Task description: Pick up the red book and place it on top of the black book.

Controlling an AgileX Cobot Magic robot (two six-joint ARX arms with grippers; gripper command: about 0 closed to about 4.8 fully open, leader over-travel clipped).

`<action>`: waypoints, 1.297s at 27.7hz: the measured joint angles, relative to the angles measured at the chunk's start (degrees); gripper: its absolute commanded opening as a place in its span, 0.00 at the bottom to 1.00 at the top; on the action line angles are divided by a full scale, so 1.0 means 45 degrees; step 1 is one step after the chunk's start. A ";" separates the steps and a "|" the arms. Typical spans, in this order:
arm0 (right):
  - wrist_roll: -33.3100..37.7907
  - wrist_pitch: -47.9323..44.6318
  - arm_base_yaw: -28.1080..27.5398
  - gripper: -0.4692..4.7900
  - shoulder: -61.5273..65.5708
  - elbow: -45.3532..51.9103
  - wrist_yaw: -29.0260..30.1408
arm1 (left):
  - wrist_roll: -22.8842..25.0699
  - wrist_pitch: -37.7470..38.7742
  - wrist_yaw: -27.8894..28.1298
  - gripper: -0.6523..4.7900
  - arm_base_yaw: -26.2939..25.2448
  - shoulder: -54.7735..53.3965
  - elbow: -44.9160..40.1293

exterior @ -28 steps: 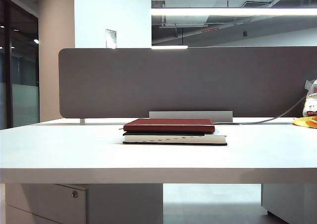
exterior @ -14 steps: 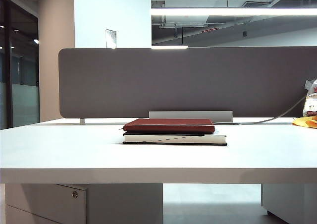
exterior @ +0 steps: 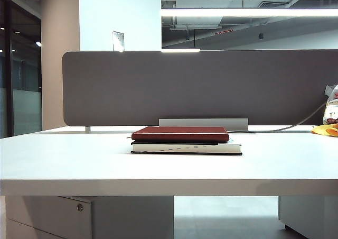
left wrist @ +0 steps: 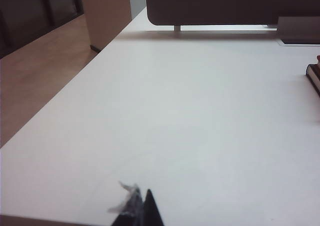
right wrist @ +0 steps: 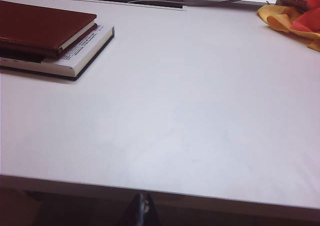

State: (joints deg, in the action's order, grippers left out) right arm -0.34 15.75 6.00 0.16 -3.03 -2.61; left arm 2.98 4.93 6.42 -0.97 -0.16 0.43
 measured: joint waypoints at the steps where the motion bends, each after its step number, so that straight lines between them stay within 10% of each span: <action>1: 0.0000 0.0000 0.0000 0.08 0.0000 0.0000 0.0000 | 0.0000 0.0000 0.0000 0.11 0.0000 0.0000 0.0000; 36: -0.0005 -0.0005 -0.1107 0.08 0.0000 0.0000 -0.0010 | 0.0000 0.0000 0.0005 0.11 -0.0947 0.0000 0.0000</action>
State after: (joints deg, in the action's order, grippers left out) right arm -0.36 15.73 1.02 0.16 -3.03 -2.66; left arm 2.98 4.93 6.44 -5.23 -0.16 0.43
